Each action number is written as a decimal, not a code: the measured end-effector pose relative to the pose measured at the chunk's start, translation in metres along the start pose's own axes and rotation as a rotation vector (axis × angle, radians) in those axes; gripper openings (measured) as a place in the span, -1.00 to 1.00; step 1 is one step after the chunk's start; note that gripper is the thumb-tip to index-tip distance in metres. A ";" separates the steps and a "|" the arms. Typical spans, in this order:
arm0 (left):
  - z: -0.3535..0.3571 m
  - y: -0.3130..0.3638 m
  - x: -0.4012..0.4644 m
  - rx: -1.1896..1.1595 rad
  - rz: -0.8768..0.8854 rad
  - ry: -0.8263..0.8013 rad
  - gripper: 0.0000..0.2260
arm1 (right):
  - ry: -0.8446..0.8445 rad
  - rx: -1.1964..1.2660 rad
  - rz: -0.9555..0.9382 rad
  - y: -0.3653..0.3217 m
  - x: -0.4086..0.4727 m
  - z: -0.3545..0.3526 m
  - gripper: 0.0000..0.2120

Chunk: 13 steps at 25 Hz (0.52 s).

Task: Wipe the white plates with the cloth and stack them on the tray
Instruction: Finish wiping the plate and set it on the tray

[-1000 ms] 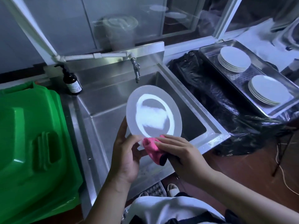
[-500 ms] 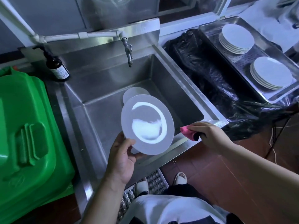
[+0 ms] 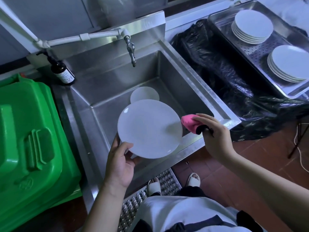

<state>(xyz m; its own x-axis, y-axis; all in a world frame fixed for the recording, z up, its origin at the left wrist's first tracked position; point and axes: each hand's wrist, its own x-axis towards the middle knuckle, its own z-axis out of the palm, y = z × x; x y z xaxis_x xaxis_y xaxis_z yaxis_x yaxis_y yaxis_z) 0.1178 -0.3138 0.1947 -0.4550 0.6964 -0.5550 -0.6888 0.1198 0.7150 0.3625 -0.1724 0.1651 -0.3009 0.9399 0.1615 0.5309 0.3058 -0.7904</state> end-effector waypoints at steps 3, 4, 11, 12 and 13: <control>0.013 -0.002 0.004 0.032 -0.029 -0.014 -0.50 | 0.000 0.023 -0.140 -0.022 0.002 -0.003 -0.45; 0.019 -0.004 0.005 0.021 -0.047 -0.022 -0.51 | -0.085 0.019 -0.222 -0.031 -0.002 -0.002 -0.45; 0.050 -0.013 0.006 -0.098 -0.296 -0.006 -0.71 | -0.475 -0.484 -0.444 -0.031 -0.034 -0.004 -0.36; 0.054 -0.011 0.006 -0.121 -0.359 0.018 -0.78 | -0.395 -0.490 -0.481 -0.032 -0.030 -0.007 -0.41; 0.061 -0.007 0.004 -0.130 -0.408 0.031 -0.84 | -0.333 -0.464 -0.504 -0.033 -0.027 -0.009 -0.46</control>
<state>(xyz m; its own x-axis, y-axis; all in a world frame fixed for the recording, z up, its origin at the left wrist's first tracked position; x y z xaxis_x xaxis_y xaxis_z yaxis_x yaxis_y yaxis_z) 0.1549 -0.2687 0.2131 -0.1460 0.5886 -0.7952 -0.8803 0.2895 0.3759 0.3608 -0.2065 0.1919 -0.7791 0.5968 0.1920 0.5227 0.7875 -0.3266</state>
